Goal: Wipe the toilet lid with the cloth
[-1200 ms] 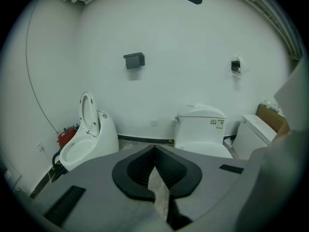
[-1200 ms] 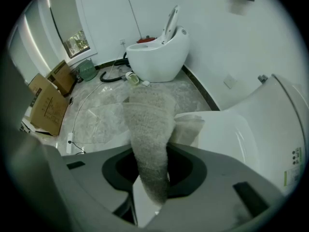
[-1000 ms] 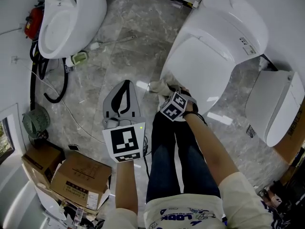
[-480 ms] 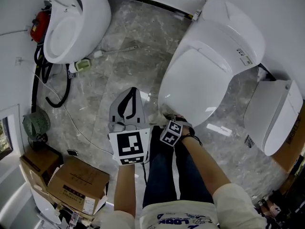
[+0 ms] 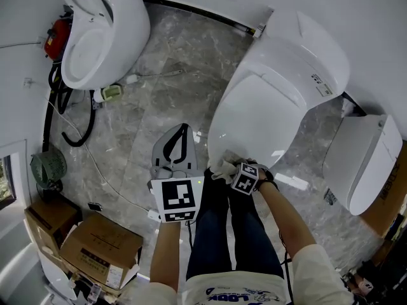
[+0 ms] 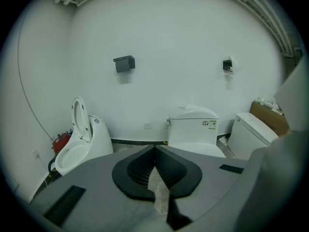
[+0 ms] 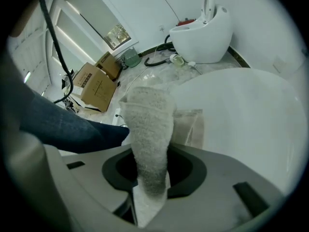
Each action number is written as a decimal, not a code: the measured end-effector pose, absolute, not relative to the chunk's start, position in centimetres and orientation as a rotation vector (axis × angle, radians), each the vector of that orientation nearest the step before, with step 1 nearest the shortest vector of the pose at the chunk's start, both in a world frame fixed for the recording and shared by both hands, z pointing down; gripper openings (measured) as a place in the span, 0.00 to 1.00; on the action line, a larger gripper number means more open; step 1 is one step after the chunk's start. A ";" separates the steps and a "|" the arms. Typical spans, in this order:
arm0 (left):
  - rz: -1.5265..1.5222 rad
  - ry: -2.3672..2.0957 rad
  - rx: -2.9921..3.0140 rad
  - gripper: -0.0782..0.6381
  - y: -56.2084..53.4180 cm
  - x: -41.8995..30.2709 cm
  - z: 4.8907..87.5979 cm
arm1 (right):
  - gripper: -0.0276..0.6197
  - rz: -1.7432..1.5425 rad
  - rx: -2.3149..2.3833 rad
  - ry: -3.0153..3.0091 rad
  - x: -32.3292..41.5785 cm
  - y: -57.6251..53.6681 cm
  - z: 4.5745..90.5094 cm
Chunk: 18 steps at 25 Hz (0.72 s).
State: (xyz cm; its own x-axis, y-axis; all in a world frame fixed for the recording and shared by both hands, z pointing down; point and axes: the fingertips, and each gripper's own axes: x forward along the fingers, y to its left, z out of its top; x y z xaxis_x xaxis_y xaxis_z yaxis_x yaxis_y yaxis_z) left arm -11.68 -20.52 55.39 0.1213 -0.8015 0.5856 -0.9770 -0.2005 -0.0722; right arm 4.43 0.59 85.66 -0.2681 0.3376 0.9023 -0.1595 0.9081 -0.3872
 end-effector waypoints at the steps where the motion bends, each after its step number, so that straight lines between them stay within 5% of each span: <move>1: 0.743 -1.732 2.076 0.11 -20.6 -11.5 55.4 | 0.22 0.468 -0.145 -1.780 5.1 0.1 85.6; 18: 0.777 -1.687 2.104 0.11 -22.4 -7.8 55.8 | 0.22 0.410 -0.008 -1.810 12.9 -12.2 85.2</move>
